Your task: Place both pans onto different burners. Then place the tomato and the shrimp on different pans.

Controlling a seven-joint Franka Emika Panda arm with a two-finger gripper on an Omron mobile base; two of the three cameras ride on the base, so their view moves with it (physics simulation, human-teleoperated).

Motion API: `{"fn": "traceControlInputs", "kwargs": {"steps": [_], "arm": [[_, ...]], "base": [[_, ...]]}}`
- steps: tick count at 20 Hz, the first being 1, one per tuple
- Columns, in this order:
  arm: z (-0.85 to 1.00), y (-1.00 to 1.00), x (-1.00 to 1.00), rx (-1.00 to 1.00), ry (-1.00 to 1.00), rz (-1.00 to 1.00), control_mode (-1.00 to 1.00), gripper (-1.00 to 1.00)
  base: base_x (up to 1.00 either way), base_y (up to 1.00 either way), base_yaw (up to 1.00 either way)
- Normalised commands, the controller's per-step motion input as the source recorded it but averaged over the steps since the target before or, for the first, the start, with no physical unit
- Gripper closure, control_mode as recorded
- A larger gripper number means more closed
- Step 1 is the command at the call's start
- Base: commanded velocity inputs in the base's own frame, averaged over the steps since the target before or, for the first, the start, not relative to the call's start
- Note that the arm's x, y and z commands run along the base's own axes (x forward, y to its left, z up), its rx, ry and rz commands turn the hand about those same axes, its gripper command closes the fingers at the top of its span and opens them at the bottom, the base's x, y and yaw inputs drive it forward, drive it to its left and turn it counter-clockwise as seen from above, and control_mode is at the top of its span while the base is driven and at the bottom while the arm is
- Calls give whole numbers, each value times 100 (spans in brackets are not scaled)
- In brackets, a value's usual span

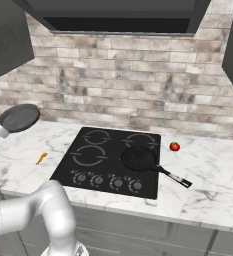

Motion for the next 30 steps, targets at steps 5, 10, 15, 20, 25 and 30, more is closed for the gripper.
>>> {"fn": "traceControlInputs", "kwargs": {"steps": [5, 10, 15, 20, 25, 30], "arm": [[28, -48, -4, 5, 4, -3, -100, 100], [8, -51, -1, 0, 9, -7, -100, 100], [0, -55, -1, 0, 6, -10, -100, 100], [0, -55, 0, 0, 5, -16, -100, 100], [0, -51, 0, 0, 0, -19, -100, 100], [-7, -43, 0, 0, 0, -18, -100, 100]], "base": [[0, 0, 0], [0, 0, 0], [0, 0, 0], [0, 0, 0], [0, 0, 0], [0, 0, 0]]}}
